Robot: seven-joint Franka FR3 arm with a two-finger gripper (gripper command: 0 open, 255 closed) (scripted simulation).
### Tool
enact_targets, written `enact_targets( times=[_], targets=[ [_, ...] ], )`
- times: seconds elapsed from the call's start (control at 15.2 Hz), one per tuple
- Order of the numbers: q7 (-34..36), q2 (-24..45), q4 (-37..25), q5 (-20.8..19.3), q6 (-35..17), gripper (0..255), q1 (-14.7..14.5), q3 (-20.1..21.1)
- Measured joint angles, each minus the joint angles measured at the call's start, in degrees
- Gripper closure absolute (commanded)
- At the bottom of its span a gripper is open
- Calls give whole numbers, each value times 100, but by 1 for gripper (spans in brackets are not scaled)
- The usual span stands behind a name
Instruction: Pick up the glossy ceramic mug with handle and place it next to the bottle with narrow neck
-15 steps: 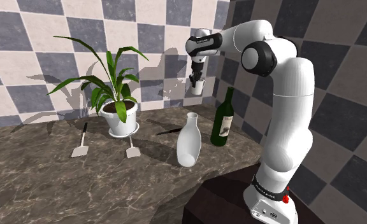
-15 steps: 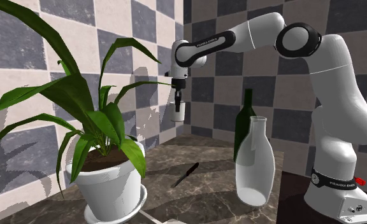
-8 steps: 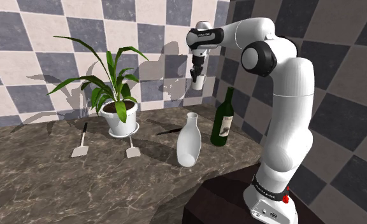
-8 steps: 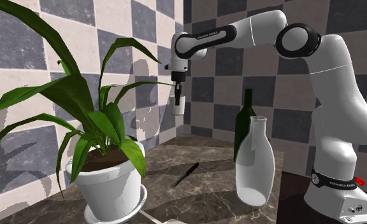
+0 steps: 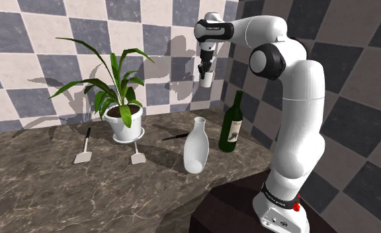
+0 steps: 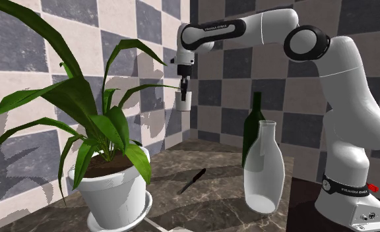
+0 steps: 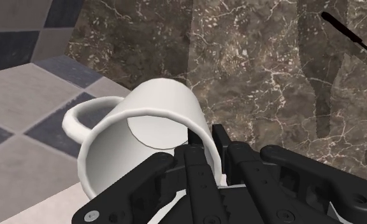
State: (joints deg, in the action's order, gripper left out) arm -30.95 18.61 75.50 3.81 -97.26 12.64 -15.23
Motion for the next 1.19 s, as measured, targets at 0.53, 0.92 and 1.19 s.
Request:
enact_targets(
  times=[0.53,0.92,1.19],
  targets=[
    [-12,214,-953,57,742,255,79,-6],
    [-48,523,-1907,145,1390,255,207,-10],
    [-50,943,-2929,255,1991,255,357,6]
  ],
)
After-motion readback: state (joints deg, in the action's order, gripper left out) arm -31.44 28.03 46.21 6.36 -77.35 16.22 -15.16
